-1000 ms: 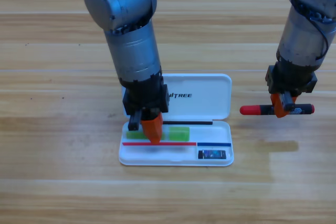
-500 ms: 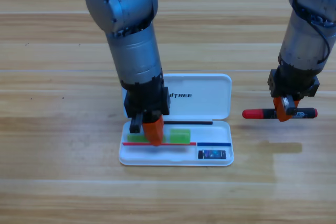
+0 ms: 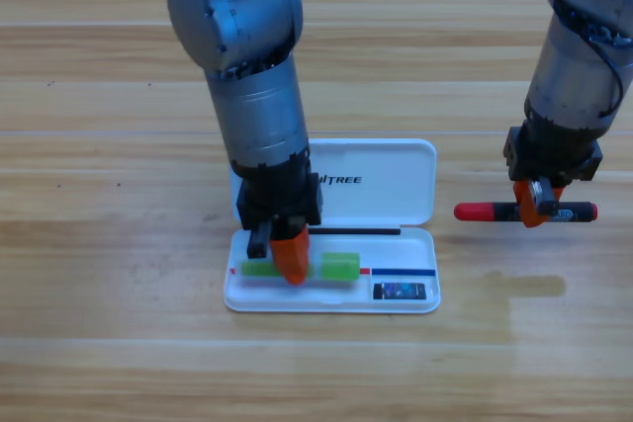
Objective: Clean up eraser and pencils
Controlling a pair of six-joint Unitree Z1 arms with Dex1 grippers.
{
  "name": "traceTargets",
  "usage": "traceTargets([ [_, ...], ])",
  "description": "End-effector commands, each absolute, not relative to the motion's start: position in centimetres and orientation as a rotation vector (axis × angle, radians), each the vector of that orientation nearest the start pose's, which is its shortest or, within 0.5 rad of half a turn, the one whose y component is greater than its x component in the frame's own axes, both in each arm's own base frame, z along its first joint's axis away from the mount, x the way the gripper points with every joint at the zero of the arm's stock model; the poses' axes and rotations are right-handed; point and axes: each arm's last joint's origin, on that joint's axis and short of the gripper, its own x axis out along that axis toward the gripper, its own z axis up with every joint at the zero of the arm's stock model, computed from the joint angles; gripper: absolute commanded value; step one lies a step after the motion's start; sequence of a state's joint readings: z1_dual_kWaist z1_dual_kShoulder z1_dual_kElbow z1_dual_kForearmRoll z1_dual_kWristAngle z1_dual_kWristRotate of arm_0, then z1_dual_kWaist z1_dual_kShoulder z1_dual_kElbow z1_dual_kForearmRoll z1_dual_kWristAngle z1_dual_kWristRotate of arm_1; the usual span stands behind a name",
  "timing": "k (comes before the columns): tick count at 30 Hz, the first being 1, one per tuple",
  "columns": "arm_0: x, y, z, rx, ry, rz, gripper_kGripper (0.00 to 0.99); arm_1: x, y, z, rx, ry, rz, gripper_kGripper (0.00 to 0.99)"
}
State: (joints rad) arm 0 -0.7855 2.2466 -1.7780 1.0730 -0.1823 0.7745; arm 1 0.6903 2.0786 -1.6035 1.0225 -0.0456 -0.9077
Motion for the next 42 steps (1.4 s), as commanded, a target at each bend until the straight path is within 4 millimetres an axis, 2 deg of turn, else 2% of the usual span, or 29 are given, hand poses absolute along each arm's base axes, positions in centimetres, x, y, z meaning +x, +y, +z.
traceTargets([
  [1, 30.1, -33.1, 18.9, 1.04, 1.238, -1.373, 0.0, 29.0, 25.3, 25.1, -1.271, 1.128, 1.198, 0.0],
  [4, 30.1, -33.1, 19.0, 1.035, 1.238, -1.373, 0.008, 28.8, 25.4, 25.3, -1.272, 1.123, 1.198, 0.0],
  [5, 30.0, -33.1, 19.0, 1.033, 1.244, -1.371, 0.321, 28.7, 25.5, 25.3, -1.272, 1.123, 1.2, 0.0],
  [6, 30.0, -33.0, 18.9, 1.033, 1.245, -1.371, 0.693, 28.7, 25.6, 25.4, -1.271, 1.12, 1.2, 0.0],
  [7, 30.0, -33.0, 18.9, 1.032, 1.244, -1.37, 0.937, 28.6, 25.7, 25.4, -1.268, 1.12, 1.203, 0.0],
  [8, 30.0, -33.0, 19.0, 1.033, 1.244, -1.368, 0.988, 28.6, 25.8, 25.5, -1.268, 1.118, 1.202, 0.0],
  [16, 30.0, -33.0, 19.0, 1.029, 1.249, -1.361, 0.99, 27.8, 27.0, 26.4, -1.272, 1.096, 1.211, 0.0],
  [20, 30.0, -33.0, 19.2, 1.03, 1.247, -1.36, 0.99, 27.3, 29.0, 27.2, -1.272, 1.081, 1.234, 0.0],
  [24, 29.8, -32.8, 19.9, 1.032, 1.237, -1.357, 0.99, 26.9, 31.8, 27.1, -1.277, 1.072, 1.253, 0.0],
  [26, 29.5, -32.5, 21.3, 1.032, 1.218, -1.351, 0.99, 26.8, 33.4, 26.7, -1.276, 1.069, 1.266, 0.0],
  [29, 28.6, -31.4, 25.0, 1.026, 1.155, -1.321, 0.99, 26.7, 35.6, 26.1, -1.278, 1.06, 1.275, 0.0],
  [32, 26.8, -29.3, 29.4, 1.032, 1.064, -1.295, 0.99, 26.6, 37.4, 25.3, -1.278, 1.049, 1.282, 0.0],
  [35, 25.5, -26.7, 32.1, 1.022, 1.01, -1.27, 0.99, 26.7, 38.6, 24.3, -1.283, 1.051, 1.285, 0.0],
  [38, 25.4, -24.0, 33.4, 1.002, 0.99, -1.253, 0.99, 26.8, 39.4, 23.4, -1.287, 1.059, 1.289, 0.0],
  [42, 26.3, -21.2, 33.6, 0.984, 0.993, -1.233, 0.99, 27.2, 40.1, 22.2, -1.291, 1.072, 1.288, 0.0],
])
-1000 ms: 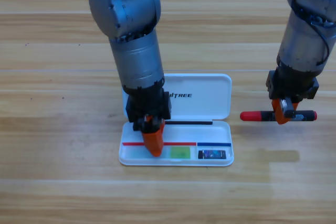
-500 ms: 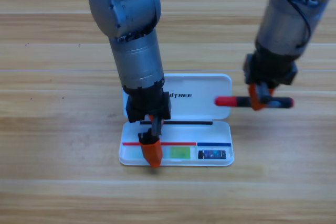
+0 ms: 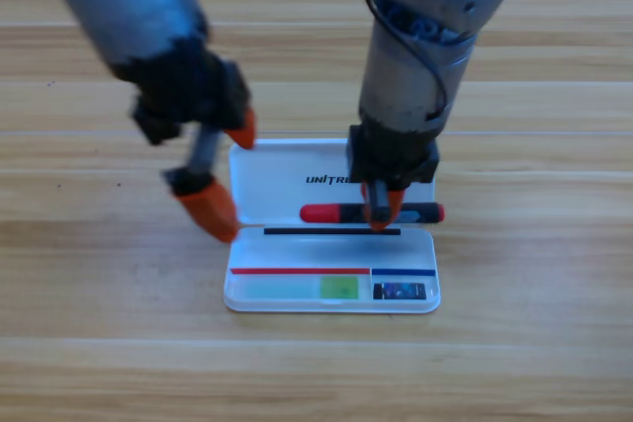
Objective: Clean up eraser and pencils
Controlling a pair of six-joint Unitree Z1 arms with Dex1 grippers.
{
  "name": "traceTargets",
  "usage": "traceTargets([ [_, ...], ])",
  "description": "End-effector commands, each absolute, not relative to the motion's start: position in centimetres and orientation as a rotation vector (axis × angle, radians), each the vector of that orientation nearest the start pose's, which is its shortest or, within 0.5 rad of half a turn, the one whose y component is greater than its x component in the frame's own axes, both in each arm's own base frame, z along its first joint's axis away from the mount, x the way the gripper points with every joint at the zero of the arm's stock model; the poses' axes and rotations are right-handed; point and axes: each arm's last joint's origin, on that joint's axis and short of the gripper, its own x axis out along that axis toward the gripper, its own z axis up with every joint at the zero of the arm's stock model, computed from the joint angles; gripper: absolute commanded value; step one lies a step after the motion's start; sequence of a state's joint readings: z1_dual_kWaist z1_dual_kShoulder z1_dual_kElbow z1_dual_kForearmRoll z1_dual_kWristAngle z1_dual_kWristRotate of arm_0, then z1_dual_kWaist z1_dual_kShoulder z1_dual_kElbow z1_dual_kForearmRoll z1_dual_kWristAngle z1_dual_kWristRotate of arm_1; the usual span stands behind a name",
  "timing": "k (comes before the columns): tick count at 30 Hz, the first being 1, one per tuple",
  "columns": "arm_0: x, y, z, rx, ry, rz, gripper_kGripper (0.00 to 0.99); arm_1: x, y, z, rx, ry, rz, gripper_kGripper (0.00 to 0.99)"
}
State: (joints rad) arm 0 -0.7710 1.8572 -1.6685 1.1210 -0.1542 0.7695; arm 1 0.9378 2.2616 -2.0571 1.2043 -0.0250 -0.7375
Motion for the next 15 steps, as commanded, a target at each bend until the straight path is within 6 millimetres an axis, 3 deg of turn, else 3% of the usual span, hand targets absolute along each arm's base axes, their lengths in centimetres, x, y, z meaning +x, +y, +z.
traceTargets([
  [1, 26.5, -20.7, 33.5, 0.983, 1.0, -1.229, 0.99, 27.3, 40.2, 21.9, -1.294, 1.077, 1.287, 0.0],
  [9, 26.5, -18.5, 33.5, 0.974, 1.009, -1.21, 0.99, 28.2, 40.7, 20.3, -1.302, 1.093, 1.276, 0.0],
  [15, 26.6, -18.1, 32.8, 0.964, 1.022, -1.21, 0.99, 28.5, 41.0, 19.7, -1.301, 1.095, 1.275, 0.0],
])
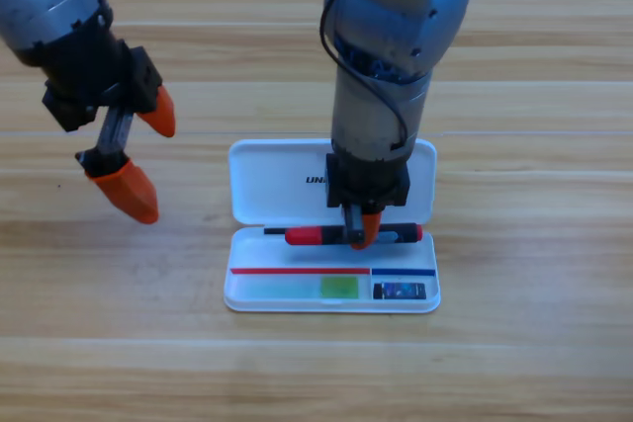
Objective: Clean up eraser and pencils
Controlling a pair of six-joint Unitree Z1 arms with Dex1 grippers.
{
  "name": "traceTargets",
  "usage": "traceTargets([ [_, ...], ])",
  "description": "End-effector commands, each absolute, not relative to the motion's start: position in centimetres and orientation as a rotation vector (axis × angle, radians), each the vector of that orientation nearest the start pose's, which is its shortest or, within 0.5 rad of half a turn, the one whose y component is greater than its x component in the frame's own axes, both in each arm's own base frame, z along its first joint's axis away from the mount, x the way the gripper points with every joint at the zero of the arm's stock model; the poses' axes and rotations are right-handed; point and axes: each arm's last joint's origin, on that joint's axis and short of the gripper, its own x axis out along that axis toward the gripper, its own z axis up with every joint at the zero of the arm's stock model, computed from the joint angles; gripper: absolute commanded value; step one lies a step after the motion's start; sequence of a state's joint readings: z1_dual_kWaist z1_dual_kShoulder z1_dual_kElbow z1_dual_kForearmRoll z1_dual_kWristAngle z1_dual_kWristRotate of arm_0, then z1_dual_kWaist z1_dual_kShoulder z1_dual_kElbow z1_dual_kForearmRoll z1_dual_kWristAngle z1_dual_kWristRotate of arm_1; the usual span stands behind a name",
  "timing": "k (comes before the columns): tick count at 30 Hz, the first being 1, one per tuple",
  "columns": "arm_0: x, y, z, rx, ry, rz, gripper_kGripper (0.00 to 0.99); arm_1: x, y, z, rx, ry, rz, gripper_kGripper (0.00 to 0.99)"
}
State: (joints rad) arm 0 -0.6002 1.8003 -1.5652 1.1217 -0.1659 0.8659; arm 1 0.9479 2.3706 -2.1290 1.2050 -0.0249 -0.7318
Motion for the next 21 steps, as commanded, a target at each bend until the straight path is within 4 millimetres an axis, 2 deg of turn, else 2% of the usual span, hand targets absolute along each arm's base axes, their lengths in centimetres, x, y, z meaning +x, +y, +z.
traceTargets([
  [1, 26.6, -18.1, 32.7, 0.96, 1.025, -1.21, 0.99, 28.5, 41.1, 19.7, -1.301, 1.095, 1.275, 0.0],
  [8, 26.6, -18.0, 32.2, 0.963, 1.026, -1.192, 0.99, 28.7, 41.3, 19.3, -1.301, 1.096, 1.272, 0.021],
  [10, 26.6, -18.0, 32.1, 0.962, 1.029, -1.192, 0.99, 28.7, 41.2, 19.4, -1.303, 1.094, 1.269, 0.244],
  [13, 26.6, -17.9, 32.0, 0.961, 1.033, -1.191, 0.99, 28.8, 41.1, 19.8, -1.305, 1.087, 1.257, 0.761],
  [14, 26.6, -17.9, 32.0, 0.961, 1.033, -1.191, 0.99, 28.8, 41.0, 20.0, -1.301, 1.087, 1.251, 0.845],
  [18, 26.6, -17.9, 31.9, 0.96, 1.034, -1.193, 0.99, 28.6, 40.5, 21.5, -1.288, 1.066, 1.246, 0.91],
  [21, 26.6, -17.9, 31.9, 0.96, 1.034, -1.193, 0.99, 27.2, 39.2, 25.3, -1.235, 1.019, 1.27, 0.916],
])
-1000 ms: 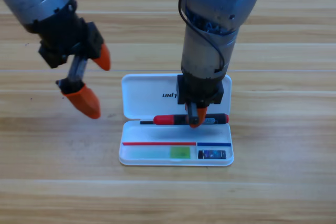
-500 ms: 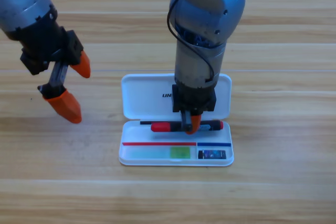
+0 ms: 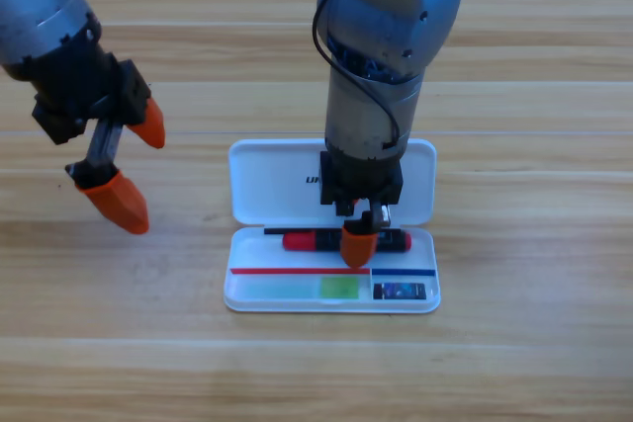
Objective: Clean up eraser and pencils
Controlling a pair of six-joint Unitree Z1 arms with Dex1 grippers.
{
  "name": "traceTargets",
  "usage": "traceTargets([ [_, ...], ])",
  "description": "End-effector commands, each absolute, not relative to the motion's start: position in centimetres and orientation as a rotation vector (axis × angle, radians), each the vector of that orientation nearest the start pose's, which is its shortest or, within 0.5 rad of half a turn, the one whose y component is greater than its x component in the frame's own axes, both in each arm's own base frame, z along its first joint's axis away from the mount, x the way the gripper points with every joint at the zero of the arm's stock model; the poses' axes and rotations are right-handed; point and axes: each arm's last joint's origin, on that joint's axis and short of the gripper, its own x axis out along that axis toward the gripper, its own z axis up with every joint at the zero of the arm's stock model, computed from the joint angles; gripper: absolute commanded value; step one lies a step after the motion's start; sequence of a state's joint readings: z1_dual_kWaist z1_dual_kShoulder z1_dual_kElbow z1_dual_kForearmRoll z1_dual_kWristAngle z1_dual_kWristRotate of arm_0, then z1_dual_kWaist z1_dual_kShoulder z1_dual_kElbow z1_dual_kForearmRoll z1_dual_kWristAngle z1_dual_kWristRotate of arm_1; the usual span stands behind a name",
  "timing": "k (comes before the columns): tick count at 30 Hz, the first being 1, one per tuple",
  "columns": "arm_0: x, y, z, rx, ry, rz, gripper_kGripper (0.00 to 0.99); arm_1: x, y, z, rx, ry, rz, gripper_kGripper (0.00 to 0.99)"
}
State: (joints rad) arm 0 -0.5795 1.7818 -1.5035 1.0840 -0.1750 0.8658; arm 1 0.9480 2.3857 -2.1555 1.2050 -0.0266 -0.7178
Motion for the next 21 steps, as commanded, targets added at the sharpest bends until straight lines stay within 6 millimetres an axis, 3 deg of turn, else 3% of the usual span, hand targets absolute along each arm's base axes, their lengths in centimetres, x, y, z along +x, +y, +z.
traceTargets([
  [1, 26.6, -17.9, 31.9, 0.96, 1.033, -1.192, 0.99, 26.4, 38.4, 27.1, -1.207, 0.997, 1.289, 0.919],
  [6, 28.0, -16.6, 31.8, 0.932, 1.004, -1.153, 0.99, 21.1, 32.8, 36.2, -1.011, 0.854, 1.438, 0.93],
  [11, 32.2, -13.3, 31.6, 0.833, 0.965, -1.132, 0.99, 17.3, 26.1, 41.8, -0.79, 0.644, 1.429, 0.931],
  [16, 38.1, -12.9, 27.9, 0.788, 1.002, -1.158, 0.99, 14.5, 20.8, 43.6, -0.66, 0.443, 1.357, 0.937],
  [18, 40.5, -12.9, 25.9, 0.759, 1.027, -1.167, 0.985, 13.7, 20.1, 43.4, -0.634, 0.446, 1.396, 0.94],
  [21, 42.4, -13.4, 22.9, 0.726, 1.066, -1.203, 0.946, 13.1, 19.8, 42.9, -0.593, 0.471, 1.453, 0.945],
])
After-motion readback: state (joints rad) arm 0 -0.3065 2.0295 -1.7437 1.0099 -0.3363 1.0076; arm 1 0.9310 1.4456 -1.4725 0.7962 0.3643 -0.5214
